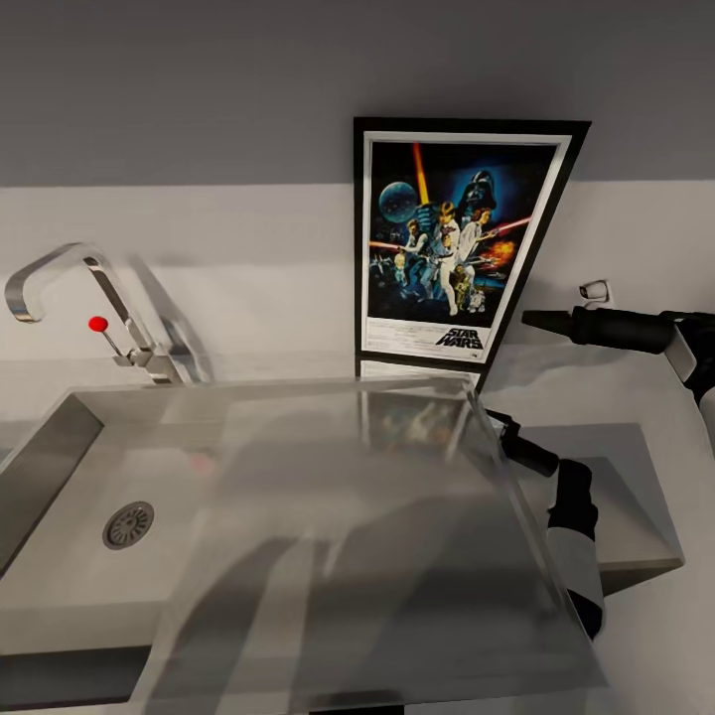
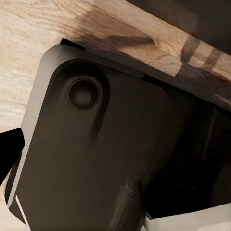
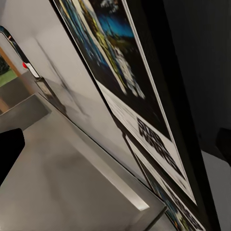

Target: Pick up the poster from the kitchen countertop and hang it on one of the wall nails in the kitchen.

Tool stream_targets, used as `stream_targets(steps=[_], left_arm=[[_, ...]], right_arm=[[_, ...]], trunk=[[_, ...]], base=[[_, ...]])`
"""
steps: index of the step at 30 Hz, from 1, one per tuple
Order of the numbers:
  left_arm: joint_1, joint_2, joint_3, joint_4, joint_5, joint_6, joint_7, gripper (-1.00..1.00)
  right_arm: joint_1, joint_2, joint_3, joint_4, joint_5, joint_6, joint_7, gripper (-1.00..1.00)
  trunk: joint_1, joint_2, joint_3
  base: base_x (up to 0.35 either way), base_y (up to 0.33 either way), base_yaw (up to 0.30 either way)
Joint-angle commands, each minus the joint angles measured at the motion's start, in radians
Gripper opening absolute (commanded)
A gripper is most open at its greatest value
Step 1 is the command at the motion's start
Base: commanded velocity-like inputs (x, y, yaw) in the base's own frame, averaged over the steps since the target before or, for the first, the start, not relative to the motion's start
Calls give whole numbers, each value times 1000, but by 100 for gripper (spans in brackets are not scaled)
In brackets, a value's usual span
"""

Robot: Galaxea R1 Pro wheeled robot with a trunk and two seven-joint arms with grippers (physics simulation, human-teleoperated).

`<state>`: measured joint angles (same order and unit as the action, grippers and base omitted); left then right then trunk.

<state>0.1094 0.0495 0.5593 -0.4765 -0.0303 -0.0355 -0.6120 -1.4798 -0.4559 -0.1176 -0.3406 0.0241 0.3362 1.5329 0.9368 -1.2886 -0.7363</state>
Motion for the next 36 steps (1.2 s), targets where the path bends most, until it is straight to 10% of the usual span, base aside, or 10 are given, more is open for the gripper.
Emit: stream_targets(steps=[1,36], left_arm=[[0,0,4,-1,-3,-3,-5,100],[0,0,4,-1,-3,-3,-5,100]], right_arm=[[-1,0,-4,0,2,11,4,100],[-1,0,-4,0,3,11,3,100]], trunk=[[0,0,-1],[0,0,-1]], base=[[0,0,0],[0,0,25]])
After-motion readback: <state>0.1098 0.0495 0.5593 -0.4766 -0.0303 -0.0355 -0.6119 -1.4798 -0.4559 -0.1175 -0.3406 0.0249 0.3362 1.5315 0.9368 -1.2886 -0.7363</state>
